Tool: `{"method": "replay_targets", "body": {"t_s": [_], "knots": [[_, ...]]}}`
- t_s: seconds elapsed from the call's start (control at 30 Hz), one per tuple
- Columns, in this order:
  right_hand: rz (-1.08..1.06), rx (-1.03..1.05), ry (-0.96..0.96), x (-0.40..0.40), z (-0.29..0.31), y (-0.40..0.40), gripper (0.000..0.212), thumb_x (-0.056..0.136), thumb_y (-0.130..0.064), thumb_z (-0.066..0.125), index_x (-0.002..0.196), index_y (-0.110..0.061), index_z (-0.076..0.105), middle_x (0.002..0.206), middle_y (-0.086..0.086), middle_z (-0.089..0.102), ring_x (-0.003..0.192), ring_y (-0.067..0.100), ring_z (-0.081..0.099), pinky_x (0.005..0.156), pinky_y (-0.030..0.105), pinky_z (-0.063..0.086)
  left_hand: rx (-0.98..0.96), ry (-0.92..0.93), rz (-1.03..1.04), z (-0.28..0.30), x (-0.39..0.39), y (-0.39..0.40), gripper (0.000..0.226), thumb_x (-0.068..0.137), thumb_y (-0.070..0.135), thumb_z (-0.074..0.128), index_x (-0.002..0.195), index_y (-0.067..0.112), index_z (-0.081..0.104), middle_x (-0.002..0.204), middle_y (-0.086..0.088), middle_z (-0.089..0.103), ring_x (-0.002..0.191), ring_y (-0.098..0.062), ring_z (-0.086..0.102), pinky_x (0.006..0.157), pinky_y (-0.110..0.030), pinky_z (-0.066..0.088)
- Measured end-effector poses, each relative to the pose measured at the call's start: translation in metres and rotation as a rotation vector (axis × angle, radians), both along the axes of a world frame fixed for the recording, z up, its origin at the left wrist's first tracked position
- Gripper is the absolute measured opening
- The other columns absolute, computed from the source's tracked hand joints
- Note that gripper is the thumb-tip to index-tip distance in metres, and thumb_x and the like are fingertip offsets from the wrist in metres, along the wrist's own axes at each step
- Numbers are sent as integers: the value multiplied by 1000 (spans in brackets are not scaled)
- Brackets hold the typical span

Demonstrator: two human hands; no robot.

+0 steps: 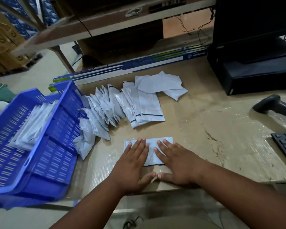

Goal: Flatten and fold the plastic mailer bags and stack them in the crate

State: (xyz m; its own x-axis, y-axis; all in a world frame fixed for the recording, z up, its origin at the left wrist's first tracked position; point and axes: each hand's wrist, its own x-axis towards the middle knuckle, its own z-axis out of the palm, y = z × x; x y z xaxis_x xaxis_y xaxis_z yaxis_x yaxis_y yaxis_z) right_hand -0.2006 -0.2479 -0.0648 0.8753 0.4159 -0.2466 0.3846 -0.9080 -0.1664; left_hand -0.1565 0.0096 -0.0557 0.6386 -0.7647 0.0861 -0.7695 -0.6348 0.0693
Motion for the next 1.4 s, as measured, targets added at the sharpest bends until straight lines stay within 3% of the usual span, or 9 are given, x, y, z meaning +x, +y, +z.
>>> {"method": "replay_targets", "body": {"t_s": [0.2,0.37,0.53,0.63,0.83,0.93,1.07,1.2,1.4], "knots": [[53,-71,150,16,15,-6,101,90,-88,23,166,-32,-14,172,0,-26,161,21,-20,130,50,-6,124,46,-13,-9,7,-4,97,102,78,34,170,16,5,178,-5,-7,164,-20,-9,131,-53,15],[45,91,-103,35,43,-2,81,99,-73,25,164,-24,31,170,3,33,156,17,30,131,41,8,144,108,10,-14,10,-5,95,102,80,28,170,22,-2,177,1,-13,162,-14,-19,132,-51,6],[-32,204,-32,24,14,39,89,100,-74,13,169,-20,-4,174,1,-18,162,16,-14,131,37,-5,-128,316,22,-12,17,10,91,100,48,55,170,22,3,178,3,-7,164,-14,-10,132,-55,7],[-56,91,-56,22,-9,47,104,88,-87,-8,169,-22,-7,172,3,-26,160,22,-23,131,46,-7,-178,192,119,-10,14,33,90,102,49,52,170,16,3,178,-2,-11,164,-21,-10,132,-55,2],[39,-72,69,39,4,42,103,91,-89,17,166,-27,-18,169,-1,-34,159,21,-25,131,49,-5,22,129,97,-19,9,45,91,98,54,41,170,19,-2,178,-3,-13,164,-19,-11,132,-55,9],[61,-125,153,49,23,41,103,91,-89,25,168,-29,-8,174,-1,-23,162,19,-14,131,50,1,77,151,107,-23,10,44,91,98,58,36,170,20,-4,177,-3,-14,163,-16,-15,133,-51,4],[-8,0,-23,65,41,53,76,102,-69,36,164,-26,28,176,5,12,161,22,14,129,47,16,102,166,170,-18,9,40,89,97,57,35,170,24,-4,177,2,-15,162,-12,-19,132,-50,3],[-68,86,-116,33,14,63,71,104,-55,37,165,-19,28,176,11,12,162,28,14,130,47,12,27,181,295,-19,-8,36,87,98,57,41,171,21,10,176,1,-9,164,-14,-9,130,-52,15],[-32,112,-308,5,-14,61,74,101,-50,38,163,-8,34,174,14,20,162,28,15,126,50,11,-100,67,228,-9,-27,30,77,110,48,41,170,12,10,178,-8,-2,165,-20,-6,133,-42,6]]}}
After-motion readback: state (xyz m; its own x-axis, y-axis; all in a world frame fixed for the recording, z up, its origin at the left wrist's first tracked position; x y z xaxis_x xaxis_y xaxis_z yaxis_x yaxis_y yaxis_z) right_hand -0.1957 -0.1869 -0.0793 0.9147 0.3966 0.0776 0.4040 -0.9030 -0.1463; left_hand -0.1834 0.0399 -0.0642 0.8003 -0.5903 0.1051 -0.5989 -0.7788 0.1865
